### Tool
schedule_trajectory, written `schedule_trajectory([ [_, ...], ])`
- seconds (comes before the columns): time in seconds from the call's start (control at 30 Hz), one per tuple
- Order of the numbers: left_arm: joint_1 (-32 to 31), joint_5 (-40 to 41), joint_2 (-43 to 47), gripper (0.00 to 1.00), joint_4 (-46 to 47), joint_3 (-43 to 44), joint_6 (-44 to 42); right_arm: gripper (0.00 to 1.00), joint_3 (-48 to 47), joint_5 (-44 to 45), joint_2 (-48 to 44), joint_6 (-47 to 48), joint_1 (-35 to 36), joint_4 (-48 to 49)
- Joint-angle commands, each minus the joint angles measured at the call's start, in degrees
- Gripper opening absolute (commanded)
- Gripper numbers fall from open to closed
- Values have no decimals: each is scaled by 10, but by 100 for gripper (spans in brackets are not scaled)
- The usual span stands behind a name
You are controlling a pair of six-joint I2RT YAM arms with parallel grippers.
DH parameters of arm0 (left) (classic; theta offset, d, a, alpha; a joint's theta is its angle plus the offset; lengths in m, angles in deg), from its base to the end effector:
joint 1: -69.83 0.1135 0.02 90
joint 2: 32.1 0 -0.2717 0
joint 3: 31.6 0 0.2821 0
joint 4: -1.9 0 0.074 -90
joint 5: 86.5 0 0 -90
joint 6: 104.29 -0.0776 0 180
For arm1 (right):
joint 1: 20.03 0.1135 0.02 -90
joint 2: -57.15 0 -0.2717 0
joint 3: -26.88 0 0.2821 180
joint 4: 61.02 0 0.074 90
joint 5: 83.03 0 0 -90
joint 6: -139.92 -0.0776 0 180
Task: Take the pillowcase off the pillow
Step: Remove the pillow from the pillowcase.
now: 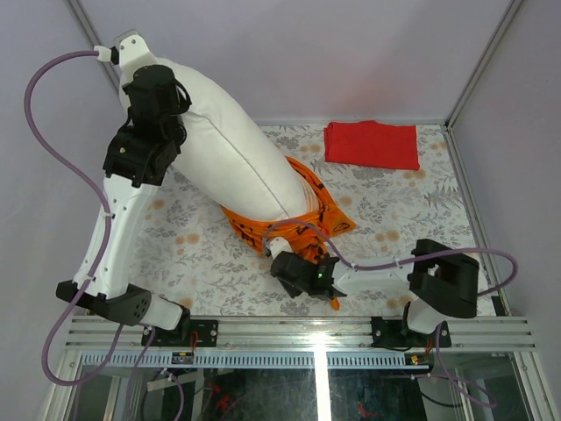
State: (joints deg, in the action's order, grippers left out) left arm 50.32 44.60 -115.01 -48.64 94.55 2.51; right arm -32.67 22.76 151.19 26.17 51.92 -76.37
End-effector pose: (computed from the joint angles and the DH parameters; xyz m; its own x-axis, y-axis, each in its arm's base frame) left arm 0.3218 -0.0599 0.5595 -0.0098 -0.2276 -0.9737 -0.3821 0.9007 -0.2067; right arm 0.1340 0.3429 0.1112 -0.5633 -0.4778 -0.6741 -0.6923 0.7183 0.0694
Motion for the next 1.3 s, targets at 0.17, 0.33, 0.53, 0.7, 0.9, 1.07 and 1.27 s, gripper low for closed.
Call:
schedule_trajectory([
  [0.17,-2,1,28,0,50,-10,-6,0,8,-32,-102,-56,11,-43],
  [0.33,-2,-11,31,0,45,-6,2,54,-78,-46,-153,15,14,-19],
  [0.53,-2,-28,17,0,23,14,11,87,-209,-5,-120,109,14,-7],
  [0.7,-2,-35,14,0,19,19,13,88,-291,-30,-60,144,-30,-6],
  [0.9,-2,-24,16,0,16,20,0,86,-271,-95,-15,109,-120,5],
  [1.07,-2,-18,14,0,18,21,-6,81,-164,-114,-14,73,-127,25],
  [1.27,-2,-10,-2,0,12,34,-11,32,17,-139,-51,-5,-127,75],
])
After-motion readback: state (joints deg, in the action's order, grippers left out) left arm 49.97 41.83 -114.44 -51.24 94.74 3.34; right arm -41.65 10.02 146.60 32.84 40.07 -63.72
